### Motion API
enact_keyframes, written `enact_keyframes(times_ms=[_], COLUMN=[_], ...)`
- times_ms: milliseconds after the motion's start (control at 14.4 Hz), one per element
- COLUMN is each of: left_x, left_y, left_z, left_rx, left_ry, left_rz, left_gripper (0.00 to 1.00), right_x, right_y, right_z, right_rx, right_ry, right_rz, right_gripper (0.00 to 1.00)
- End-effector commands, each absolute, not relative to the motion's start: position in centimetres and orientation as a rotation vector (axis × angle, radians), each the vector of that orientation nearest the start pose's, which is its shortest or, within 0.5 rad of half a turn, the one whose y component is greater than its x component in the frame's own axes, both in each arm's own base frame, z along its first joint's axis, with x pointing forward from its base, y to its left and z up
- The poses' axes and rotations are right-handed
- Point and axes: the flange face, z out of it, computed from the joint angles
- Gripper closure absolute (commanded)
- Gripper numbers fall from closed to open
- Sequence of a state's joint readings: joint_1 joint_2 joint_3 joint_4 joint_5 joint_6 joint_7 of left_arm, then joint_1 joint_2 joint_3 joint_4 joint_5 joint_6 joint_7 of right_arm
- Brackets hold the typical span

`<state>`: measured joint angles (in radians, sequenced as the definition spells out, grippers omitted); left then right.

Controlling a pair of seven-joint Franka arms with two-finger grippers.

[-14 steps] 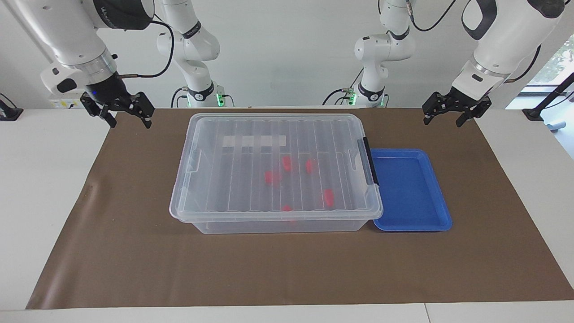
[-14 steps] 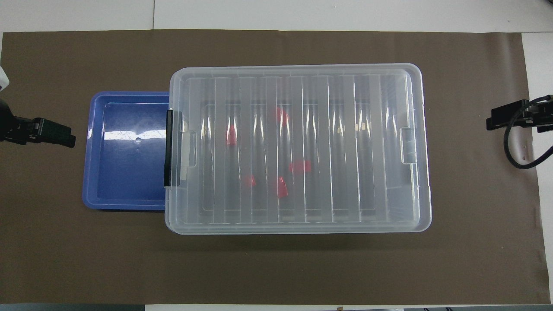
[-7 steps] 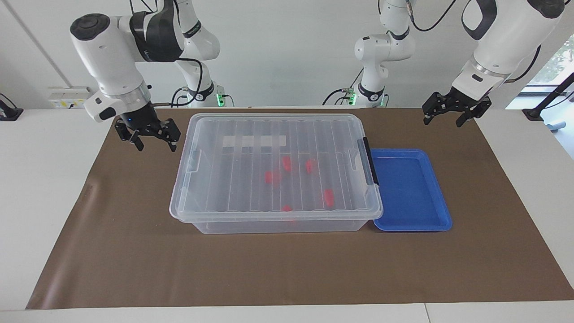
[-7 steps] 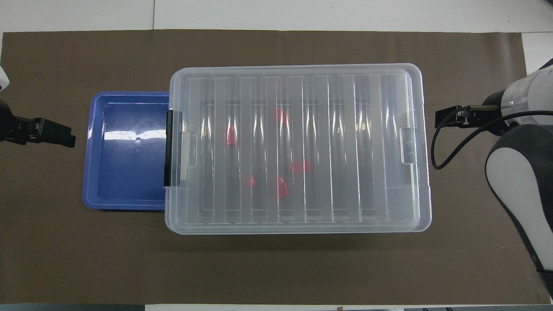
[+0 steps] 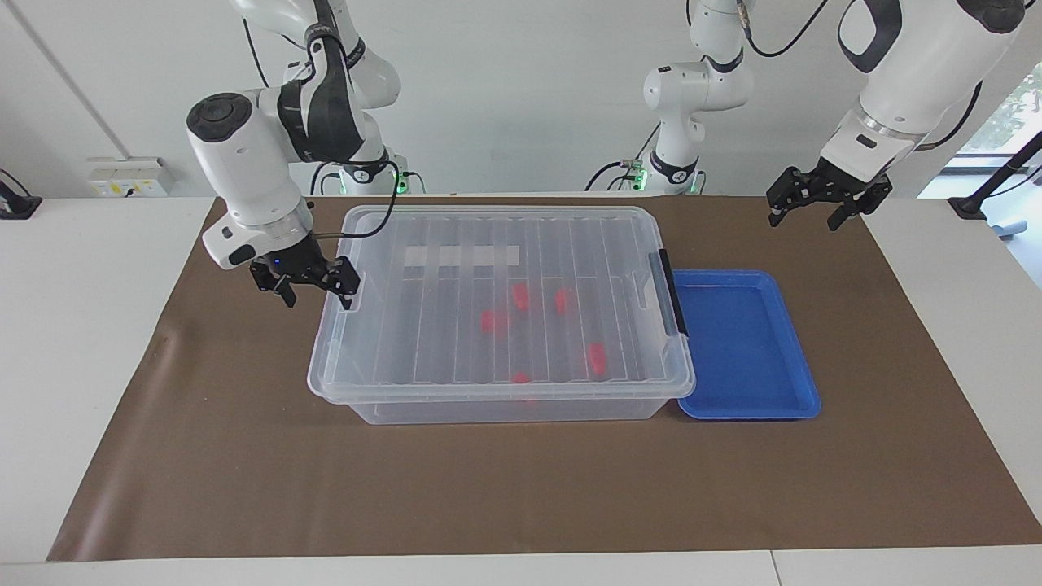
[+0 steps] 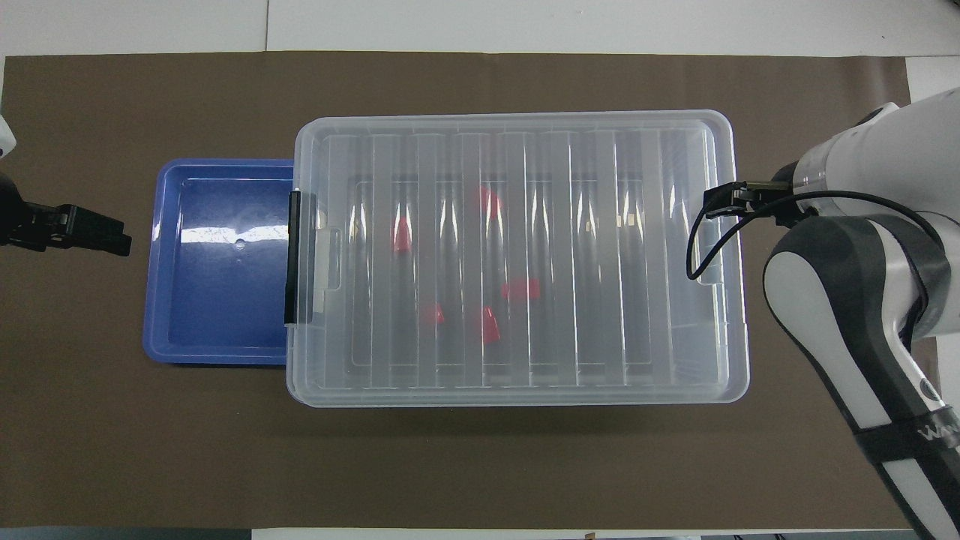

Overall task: Place red block in blue tray from box
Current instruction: 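Reach the right gripper to the edge of the clear lid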

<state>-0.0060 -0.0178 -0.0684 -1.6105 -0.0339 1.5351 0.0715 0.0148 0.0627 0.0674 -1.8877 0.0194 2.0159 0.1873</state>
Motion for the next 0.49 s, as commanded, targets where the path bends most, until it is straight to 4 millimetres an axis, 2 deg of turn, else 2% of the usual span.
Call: enact_keyframes(times_ms=[0, 277, 416], left_x=[54.1, 54.2, 54.1], left_y=[-4.1, -4.1, -4.1], left_z=[61.3, 61.2, 61.3], left_rx=[-3.15, -3.15, -3.15], left_ry=[0.233, 0.233, 0.233], left_rz=[0.097, 0.099, 0.097], left_gripper=[0.0, 0.0, 0.0], right_x=[57.3, 56.2, 56.3], right_y=[3.6, 2.5, 1.8], right_z=[46.8, 44.9, 44.7], right_rx=[-3.101, -3.103, -3.107], right_ry=[0.171, 0.162, 0.139], right_rz=[-0.09, -0.118, -0.121], right_gripper=[0.0, 0.0, 0.0])
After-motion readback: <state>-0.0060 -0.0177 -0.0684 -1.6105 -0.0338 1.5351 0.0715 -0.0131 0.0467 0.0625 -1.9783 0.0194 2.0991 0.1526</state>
